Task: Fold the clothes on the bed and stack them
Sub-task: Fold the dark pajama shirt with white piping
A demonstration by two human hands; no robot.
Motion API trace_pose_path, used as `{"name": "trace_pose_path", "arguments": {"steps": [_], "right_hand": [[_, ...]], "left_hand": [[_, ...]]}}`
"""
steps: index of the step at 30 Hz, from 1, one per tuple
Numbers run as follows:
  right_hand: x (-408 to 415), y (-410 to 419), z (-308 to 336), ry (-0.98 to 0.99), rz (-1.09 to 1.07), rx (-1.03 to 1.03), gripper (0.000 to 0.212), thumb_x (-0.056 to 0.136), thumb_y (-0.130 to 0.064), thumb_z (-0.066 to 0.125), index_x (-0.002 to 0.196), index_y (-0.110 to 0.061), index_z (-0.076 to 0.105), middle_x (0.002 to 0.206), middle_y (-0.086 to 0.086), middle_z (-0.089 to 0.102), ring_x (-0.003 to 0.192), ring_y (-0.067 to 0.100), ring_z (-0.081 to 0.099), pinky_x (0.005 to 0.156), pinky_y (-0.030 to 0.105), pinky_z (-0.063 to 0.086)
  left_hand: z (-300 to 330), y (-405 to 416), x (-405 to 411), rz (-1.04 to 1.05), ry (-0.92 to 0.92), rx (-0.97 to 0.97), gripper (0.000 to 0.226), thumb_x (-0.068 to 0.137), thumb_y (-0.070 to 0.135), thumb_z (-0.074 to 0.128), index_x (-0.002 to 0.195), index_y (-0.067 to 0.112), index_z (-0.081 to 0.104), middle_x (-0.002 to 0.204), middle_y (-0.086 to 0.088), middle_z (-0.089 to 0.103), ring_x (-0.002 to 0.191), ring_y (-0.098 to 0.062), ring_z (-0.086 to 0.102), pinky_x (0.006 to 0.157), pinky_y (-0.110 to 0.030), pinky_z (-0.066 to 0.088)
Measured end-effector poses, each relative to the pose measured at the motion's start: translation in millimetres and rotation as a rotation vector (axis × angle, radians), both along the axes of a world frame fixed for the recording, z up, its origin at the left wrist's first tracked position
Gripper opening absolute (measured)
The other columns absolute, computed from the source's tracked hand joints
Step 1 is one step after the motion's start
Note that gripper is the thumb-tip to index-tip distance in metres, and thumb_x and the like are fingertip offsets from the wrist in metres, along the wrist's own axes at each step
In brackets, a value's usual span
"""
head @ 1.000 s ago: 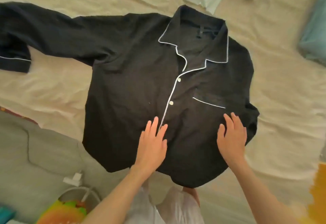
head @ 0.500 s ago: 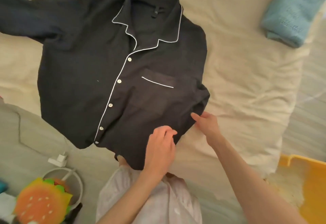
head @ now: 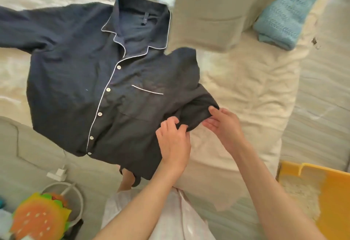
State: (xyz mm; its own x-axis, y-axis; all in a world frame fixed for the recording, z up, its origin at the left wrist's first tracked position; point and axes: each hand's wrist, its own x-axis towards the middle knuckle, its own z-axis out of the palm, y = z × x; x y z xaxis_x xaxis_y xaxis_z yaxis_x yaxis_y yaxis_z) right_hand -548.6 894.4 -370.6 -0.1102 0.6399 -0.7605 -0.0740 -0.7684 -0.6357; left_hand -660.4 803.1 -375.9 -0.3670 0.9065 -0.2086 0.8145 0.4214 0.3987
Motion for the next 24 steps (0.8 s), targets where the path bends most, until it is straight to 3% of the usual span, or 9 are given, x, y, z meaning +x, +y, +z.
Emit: {"name": "trace_pose_path", "arguments": {"steps": [2,4,7,9,10,14,17,21,24], "right_hand": [[7.6,-1.4,1.8,0.042,-0.022,0.013,0.024,0.098,-0.023,0.048,0.089,-0.008,0.064,0.082,0.003,0.072,0.077,0.017,0.07,0.066,0.024,0.055],[16.7,-6.2,0.9,0.001,-0.006,-0.023,0.034,0.102,-0.029,0.038,0.097,-0.011,0.067,0.092,0.005,0.073,0.088,0.019,0.069,0.071,0.027,0.053],[30.7,-24.7,-5.8,-0.1,0.119,-0.158,0.033,0.101,-0.031,0.039,0.104,-0.01,0.064,0.105,0.007,0.068,0.095,0.02,0.065,0.073,0.028,0.05],[38.6,-38.4,-10.9,-0.131,0.231,-0.239,0.032,0.099,-0.035,0.043,0.111,-0.014,0.063,0.113,0.005,0.064,0.099,0.017,0.061,0.08,0.03,0.048],[40.7,-43.9,-12.5,-0.132,0.275,-0.268,0.035,0.098,-0.039,0.044,0.119,-0.015,0.06,0.117,0.002,0.062,0.105,0.016,0.059,0.086,0.032,0.046],[33.6,-56.3,-15.7,-0.016,0.387,-0.28,0.05,0.091,-0.056,0.044,0.132,-0.027,0.05,0.129,-0.011,0.054,0.122,0.011,0.046,0.102,0.036,0.034],[18.7,-54.5,-17.7,0.163,0.34,-0.268,0.045,0.088,-0.06,0.045,0.125,-0.036,0.057,0.132,-0.016,0.054,0.125,0.006,0.043,0.106,0.036,0.029],[5.2,-43.0,-12.4,0.231,0.251,-0.277,0.035,0.094,-0.033,0.051,0.124,-0.017,0.059,0.122,-0.004,0.065,0.114,0.011,0.057,0.092,0.029,0.041],[11.3,-32.5,1.1,0.046,0.052,-0.214,0.025,0.094,-0.018,0.054,0.112,-0.004,0.063,0.109,0.008,0.07,0.097,0.02,0.066,0.079,0.029,0.051]], "left_hand": [[9.9,-3.8,5.6,-0.056,-0.137,-0.004,0.006,0.078,0.007,0.068,0.078,0.002,0.065,0.089,-0.015,0.06,0.081,-0.035,0.056,0.067,-0.042,0.043],[21.6,-8.8,13.5,0.016,-0.448,-0.154,0.017,0.092,0.013,0.054,0.082,0.0,0.058,0.086,-0.019,0.06,0.082,-0.035,0.056,0.071,-0.041,0.039],[40.9,-10.2,20.1,0.443,-1.049,-0.282,0.022,0.098,0.015,0.047,0.094,-0.003,0.06,0.077,-0.008,0.064,0.075,-0.021,0.061,0.071,-0.035,0.046],[45.9,-9.8,14.4,0.742,-1.328,-0.251,0.019,0.099,0.014,0.043,0.095,0.005,0.06,0.069,0.005,0.064,0.062,-0.007,0.06,0.061,-0.024,0.048],[45.9,-9.3,7.7,0.856,-1.409,-0.212,0.019,0.1,0.014,0.041,0.096,0.009,0.059,0.072,0.005,0.066,0.063,-0.007,0.062,0.061,-0.023,0.05],[36.0,-12.8,-24.6,1.117,-1.579,-0.156,0.03,0.103,0.022,0.033,0.122,0.01,0.053,0.115,-0.007,0.063,0.104,-0.023,0.061,0.084,-0.035,0.051],[36.8,-19.9,-31.9,1.073,-1.647,-0.38,0.038,0.104,0.032,0.028,0.122,0.01,0.054,0.106,-0.006,0.07,0.097,-0.022,0.067,0.072,-0.032,0.055],[37.1,-26.4,-34.4,0.941,-1.726,-0.492,0.04,0.101,0.038,0.035,0.112,0.009,0.061,0.108,-0.008,0.071,0.098,-0.021,0.068,0.068,-0.028,0.057],[40.1,-29.9,-25.0,0.85,-1.616,-0.499,0.033,0.098,0.035,0.047,0.118,0.012,0.06,0.107,-0.001,0.071,0.096,-0.017,0.069,0.07,-0.027,0.057]]}}
